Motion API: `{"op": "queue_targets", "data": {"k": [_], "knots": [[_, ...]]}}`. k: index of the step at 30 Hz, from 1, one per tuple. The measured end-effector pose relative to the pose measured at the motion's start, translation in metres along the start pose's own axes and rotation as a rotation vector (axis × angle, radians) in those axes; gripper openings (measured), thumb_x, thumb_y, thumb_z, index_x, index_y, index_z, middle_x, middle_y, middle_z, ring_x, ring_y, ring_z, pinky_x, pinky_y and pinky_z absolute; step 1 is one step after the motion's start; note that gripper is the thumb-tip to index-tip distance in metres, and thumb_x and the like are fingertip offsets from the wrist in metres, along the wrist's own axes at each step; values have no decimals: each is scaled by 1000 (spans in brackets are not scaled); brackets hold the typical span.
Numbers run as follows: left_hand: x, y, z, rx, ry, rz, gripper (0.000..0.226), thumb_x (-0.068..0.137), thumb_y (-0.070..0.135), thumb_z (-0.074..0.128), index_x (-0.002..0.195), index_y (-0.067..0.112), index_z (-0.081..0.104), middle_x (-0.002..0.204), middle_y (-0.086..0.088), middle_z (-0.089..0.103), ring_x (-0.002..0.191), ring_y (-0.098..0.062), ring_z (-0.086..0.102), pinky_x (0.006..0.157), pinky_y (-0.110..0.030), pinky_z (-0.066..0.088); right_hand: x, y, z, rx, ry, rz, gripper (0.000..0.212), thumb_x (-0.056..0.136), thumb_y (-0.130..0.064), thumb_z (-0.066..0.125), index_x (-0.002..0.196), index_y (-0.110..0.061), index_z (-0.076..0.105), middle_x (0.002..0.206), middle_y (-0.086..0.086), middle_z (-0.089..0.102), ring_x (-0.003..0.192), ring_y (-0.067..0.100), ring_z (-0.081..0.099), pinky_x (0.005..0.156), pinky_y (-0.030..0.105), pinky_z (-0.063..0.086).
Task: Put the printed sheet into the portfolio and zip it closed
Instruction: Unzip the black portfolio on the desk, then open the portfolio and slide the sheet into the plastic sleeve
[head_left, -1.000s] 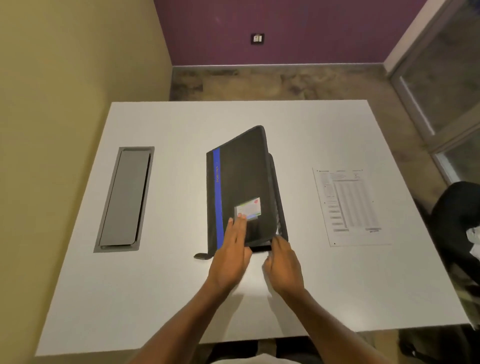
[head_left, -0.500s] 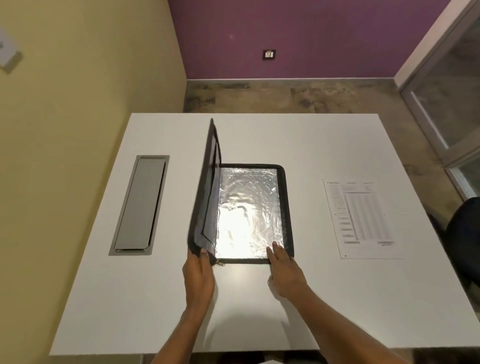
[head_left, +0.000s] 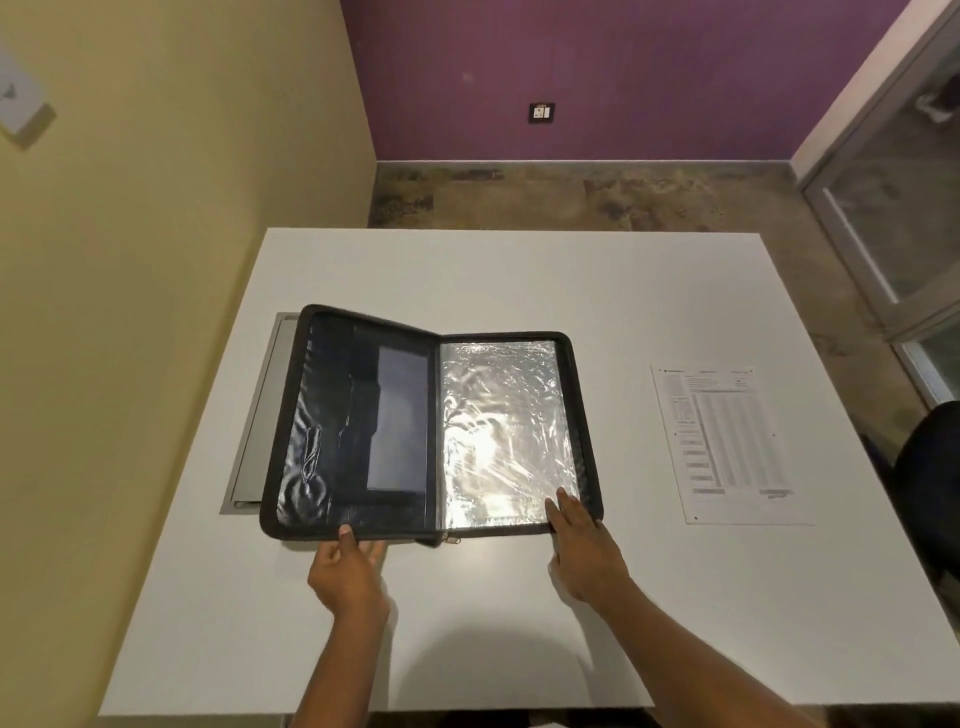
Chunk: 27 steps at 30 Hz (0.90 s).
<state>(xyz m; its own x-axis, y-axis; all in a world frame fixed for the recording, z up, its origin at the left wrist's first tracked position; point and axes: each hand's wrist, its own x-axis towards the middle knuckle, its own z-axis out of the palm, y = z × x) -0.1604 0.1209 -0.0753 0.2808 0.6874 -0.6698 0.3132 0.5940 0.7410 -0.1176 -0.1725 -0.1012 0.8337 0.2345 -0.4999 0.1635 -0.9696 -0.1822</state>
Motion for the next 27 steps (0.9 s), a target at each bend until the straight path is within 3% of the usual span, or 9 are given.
{"op": "queue_targets", "data": {"k": [4, 6, 8, 10, 13, 15, 19, 22, 27], "knots": [[13, 3, -5, -46, 103, -83, 32, 97, 8, 74, 118, -15, 68, 111, -27, 73, 60, -18, 75, 54, -28, 64, -1, 0, 0, -11, -6, -10, 79, 99, -23, 49, 163, -17, 3, 173, 4, -7, 160, 20, 0, 126, 36, 23], [20, 7, -6, 134, 143, -72, 35, 93, 12, 80, 111, -16, 69, 101, -29, 73, 56, -24, 71, 47, -26, 61, -1, 1, 0, -6, -9, -14, 79, 99, -22, 48, 163, -17, 3, 173, 3, -8, 160, 19, -1, 126, 36, 23], [23, 14, -3, 371, 194, -5, 39, 87, 9, 85, 112, -13, 67, 109, -32, 72, 87, -41, 74, 75, -40, 65, -1, 1, 0, 6, -11, -13, 79, 99, -21, 48, 164, -17, 3, 172, 3, -9, 160, 19, -1, 126, 35, 23], [22, 18, 0, 554, 222, 172, 44, 81, -4, 85, 118, -9, 61, 125, -34, 63, 116, -48, 63, 102, -49, 52, -1, 1, 0, 3, -12, -15, 78, 100, -21, 47, 164, -17, 1, 172, 3, -10, 160, 19, -1, 126, 35, 22], [18, 15, 1, 936, 137, 645, 54, 80, -15, 75, 131, -3, 60, 143, -32, 49, 134, -48, 43, 111, -54, 42, -1, 1, 1, -2, -17, -17, 78, 101, -23, 47, 163, -16, 0, 172, 3, -12, 160, 18, -1, 126, 35, 22], [18, 11, 3, 1161, 29, 838, 61, 84, -16, 68, 141, 3, 60, 157, -28, 41, 145, -44, 37, 118, -56, 36, -1, 1, 1, -2, -18, -16, 78, 101, -24, 46, 163, -17, 0, 172, 2, -11, 160, 18, 0, 126, 35, 23], [21, 6, 7, 1349, -140, 734, 58, 100, 3, 54, 157, 7, 44, 169, -23, 28, 158, -40, 21, 130, -55, 18, 0, 3, 0, 0, -25, -11, 78, 101, -22, 47, 164, -19, 0, 172, 1, -11, 160, 17, 1, 125, 34, 24], [25, 6, 10, 1367, -177, 637, 54, 107, 16, 47, 160, 9, 40, 169, -23, 28, 158, -40, 23, 129, -56, 18, -1, 5, -2, 4, -41, -11, 79, 101, -23, 48, 164, -20, 0, 172, 0, -12, 160, 16, 1, 124, 35, 26], [28, 9, 8, 1471, -177, 657, 59, 105, 22, 51, 162, 14, 35, 170, -19, 27, 158, -37, 23, 130, -55, 16, 1, 7, -8, 21, -70, -24, 76, 101, -23, 49, 163, -21, 6, 172, -2, -8, 159, 16, 4, 123, 36, 28]]}}
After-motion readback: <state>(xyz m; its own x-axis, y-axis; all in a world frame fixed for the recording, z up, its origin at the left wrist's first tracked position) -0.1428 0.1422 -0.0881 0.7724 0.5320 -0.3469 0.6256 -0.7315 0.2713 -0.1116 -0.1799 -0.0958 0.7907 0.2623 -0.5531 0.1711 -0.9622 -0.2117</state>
